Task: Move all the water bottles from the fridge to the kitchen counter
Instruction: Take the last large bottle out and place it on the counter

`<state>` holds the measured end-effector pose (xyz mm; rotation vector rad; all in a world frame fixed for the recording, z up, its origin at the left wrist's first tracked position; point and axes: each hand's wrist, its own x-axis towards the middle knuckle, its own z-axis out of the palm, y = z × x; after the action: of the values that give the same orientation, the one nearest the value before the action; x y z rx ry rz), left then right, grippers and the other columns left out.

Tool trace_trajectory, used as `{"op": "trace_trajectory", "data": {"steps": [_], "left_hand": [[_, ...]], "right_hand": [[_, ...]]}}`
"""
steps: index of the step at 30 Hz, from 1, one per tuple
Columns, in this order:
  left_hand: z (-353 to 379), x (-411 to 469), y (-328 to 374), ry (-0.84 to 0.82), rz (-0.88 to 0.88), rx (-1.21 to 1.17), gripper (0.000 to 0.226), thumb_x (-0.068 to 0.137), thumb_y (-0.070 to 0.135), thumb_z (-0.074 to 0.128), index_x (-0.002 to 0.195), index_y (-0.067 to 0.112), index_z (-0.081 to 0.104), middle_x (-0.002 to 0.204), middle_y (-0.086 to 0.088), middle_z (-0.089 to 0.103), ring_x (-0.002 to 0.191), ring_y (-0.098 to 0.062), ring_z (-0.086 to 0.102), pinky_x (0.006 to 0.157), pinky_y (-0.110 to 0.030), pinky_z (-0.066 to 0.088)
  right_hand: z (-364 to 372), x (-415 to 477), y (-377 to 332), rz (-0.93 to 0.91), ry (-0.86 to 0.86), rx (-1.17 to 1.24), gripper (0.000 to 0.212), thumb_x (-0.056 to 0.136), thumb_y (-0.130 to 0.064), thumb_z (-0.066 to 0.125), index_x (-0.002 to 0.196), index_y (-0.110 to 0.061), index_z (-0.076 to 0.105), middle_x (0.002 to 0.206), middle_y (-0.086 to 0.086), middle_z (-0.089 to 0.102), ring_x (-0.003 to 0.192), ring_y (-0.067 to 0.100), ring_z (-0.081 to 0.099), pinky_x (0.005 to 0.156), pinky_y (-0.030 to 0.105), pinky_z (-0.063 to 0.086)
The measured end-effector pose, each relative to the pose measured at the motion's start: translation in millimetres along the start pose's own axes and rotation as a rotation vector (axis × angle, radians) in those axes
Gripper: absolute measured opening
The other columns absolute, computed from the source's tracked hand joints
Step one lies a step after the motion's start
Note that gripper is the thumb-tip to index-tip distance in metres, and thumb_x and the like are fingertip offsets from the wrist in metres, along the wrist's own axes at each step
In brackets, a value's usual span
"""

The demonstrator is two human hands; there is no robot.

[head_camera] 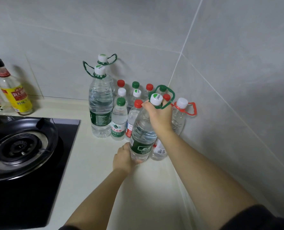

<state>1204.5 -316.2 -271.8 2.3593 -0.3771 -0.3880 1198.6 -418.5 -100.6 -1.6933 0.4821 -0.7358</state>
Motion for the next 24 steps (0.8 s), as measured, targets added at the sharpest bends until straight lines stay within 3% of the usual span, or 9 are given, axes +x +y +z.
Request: {"op": "trace_trajectory", "data": {"steps": [8, 13, 19, 21, 24], "left_hand": [[0.2, 14.4, 3.1, -0.019, -0.014, -0.033, 0.081, 0.068, 0.043, 0.083, 0.131, 0.014, 0.042, 0.127, -0.007, 0.055, 0.121, -0.026, 0.051, 0.098, -0.036, 0.041], [0.7, 27.4, 2.6, -0.018, -0.020, -0.037, 0.082, 0.068, 0.042, 0.084, 0.133, 0.015, 0.041, 0.129, -0.006, 0.055, 0.122, -0.025, 0.050, 0.099, -0.036, 0.042], [6.9, 29.8, -1.6, -0.001, -0.016, -0.013, 0.078, 0.071, 0.041, 0.081, 0.132, 0.015, 0.040, 0.127, -0.006, 0.055, 0.120, -0.026, 0.051, 0.096, -0.037, 0.043], [5.5, 27.0, -0.5, -0.010, -0.021, 0.009, 0.076, 0.073, 0.039, 0.079, 0.134, 0.016, 0.039, 0.127, -0.006, 0.055, 0.120, -0.026, 0.051, 0.096, -0.036, 0.043], [1.9, 17.9, 5.0, -0.034, -0.048, -0.038, 0.076, 0.070, 0.042, 0.078, 0.132, 0.020, 0.040, 0.127, -0.003, 0.056, 0.119, -0.024, 0.052, 0.097, -0.039, 0.044]], "right_hand": [[2.6, 9.2, 3.2, -0.035, 0.005, 0.025, 0.009, 0.079, -0.001, 0.069, 0.084, 0.004, 0.065, 0.068, 0.002, 0.062, 0.061, 0.005, 0.056, 0.055, 0.015, 0.047], [7.9, 20.9, 5.2, -0.030, 0.017, 0.035, 0.012, 0.080, -0.002, 0.071, 0.076, -0.010, 0.063, 0.057, -0.007, 0.057, 0.050, -0.003, 0.051, 0.050, 0.011, 0.043], [8.5, 26.7, 9.2, -0.059, 0.001, 0.019, 0.011, 0.081, -0.001, 0.070, 0.078, -0.010, 0.063, 0.060, -0.006, 0.057, 0.050, -0.004, 0.050, 0.050, 0.010, 0.042], [8.9, 26.1, 9.3, -0.073, -0.007, -0.008, 0.013, 0.082, -0.005, 0.070, 0.080, -0.015, 0.062, 0.063, -0.009, 0.060, 0.055, -0.004, 0.054, 0.053, 0.008, 0.043], [7.1, 20.4, 14.3, -0.088, -0.012, -0.074, 0.016, 0.085, -0.018, 0.072, 0.099, -0.018, 0.063, 0.082, -0.010, 0.068, 0.079, 0.003, 0.065, 0.067, 0.009, 0.048]]}}
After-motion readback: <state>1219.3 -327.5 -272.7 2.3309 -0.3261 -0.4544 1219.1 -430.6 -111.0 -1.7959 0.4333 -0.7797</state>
